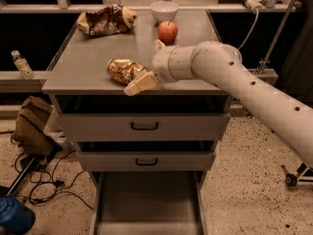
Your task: Pick orange can from bottom drawer and place on counter
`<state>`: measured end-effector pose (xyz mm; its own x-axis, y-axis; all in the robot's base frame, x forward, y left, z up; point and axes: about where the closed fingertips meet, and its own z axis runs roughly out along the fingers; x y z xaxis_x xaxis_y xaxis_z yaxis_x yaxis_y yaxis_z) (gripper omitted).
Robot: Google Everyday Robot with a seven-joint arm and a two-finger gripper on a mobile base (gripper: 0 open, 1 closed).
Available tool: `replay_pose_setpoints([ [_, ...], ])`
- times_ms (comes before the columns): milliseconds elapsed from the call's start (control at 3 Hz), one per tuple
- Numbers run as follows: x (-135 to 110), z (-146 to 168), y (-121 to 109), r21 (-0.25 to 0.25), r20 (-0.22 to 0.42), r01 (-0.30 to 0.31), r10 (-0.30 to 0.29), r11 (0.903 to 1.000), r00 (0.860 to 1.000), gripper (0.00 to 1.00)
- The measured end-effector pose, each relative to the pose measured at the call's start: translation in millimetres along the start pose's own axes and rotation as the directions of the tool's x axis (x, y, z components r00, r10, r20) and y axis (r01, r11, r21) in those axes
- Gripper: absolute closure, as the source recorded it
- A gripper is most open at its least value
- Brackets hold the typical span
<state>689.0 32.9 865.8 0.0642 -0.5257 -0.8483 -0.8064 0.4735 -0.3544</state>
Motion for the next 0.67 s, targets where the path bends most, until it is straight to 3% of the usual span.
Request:
replay_pose_setpoints([
  [333,-13.8,-19.4,-3.5,0.027,-0.037,0.043,-0.042,0.9987,0.998,0.0],
  [667,-56.4,-79.9,8.6,0.081,-0.079,0.136,-0.13,0.9873,0.988,0.0],
])
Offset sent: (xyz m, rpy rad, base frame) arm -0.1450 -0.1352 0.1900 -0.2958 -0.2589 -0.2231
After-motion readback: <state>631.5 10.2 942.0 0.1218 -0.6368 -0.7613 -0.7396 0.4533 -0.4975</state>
